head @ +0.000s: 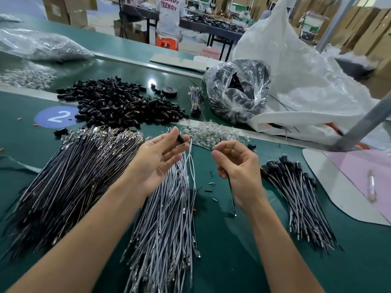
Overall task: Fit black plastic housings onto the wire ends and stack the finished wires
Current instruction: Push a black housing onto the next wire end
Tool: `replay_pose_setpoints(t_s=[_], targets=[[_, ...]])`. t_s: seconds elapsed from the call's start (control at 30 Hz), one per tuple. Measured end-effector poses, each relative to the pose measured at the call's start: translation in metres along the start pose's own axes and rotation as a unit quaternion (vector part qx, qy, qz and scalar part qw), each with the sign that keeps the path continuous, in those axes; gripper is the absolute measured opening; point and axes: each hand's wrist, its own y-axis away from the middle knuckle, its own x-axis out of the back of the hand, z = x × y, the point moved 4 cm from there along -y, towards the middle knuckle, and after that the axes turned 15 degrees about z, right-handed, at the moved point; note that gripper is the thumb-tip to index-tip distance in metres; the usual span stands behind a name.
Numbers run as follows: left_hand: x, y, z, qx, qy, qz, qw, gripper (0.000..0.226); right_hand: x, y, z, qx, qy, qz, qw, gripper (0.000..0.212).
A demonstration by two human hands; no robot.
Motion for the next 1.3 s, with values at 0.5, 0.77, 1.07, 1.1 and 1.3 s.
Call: replay_pose_setpoints(t_s=[0.5, 0.77, 1.07, 1.1, 1.3], targets=[[-0.007, 0.005, -0.009, -0.053, -0.004, -0.024, 0.998, 0.015, -0.005, 0.003, -0.001, -0.009, 0.048, -0.009, 0.999, 0.018], [-0.006, 0.004, -0.008, -0.072, -0.017, -0.028, 0.997, 0.014, -0.003, 0.003, -0.001, -0.014, 0.041, -0.011, 0.999, 0.017], [-0.008, 0.006, -0.008, -0.085, -0.040, -0.034, 0.995, 0.018, -0.003, 0.002, -0.002, -0.006, 0.029, -0.022, 0.999, 0.016], [-0.009, 0.007, -0.009, -0.091, -0.054, -0.040, 0.994, 0.020, -0.003, 0.002, -0.002, -0.005, 0.027, -0.024, 0.999, 0.016], [-0.011, 0.007, -0.009, -0.112, -0.072, -0.059, 0.989, 0.020, -0.001, 0.001, -0.001, -0.003, 0.037, -0.007, 0.999, 0.017]])
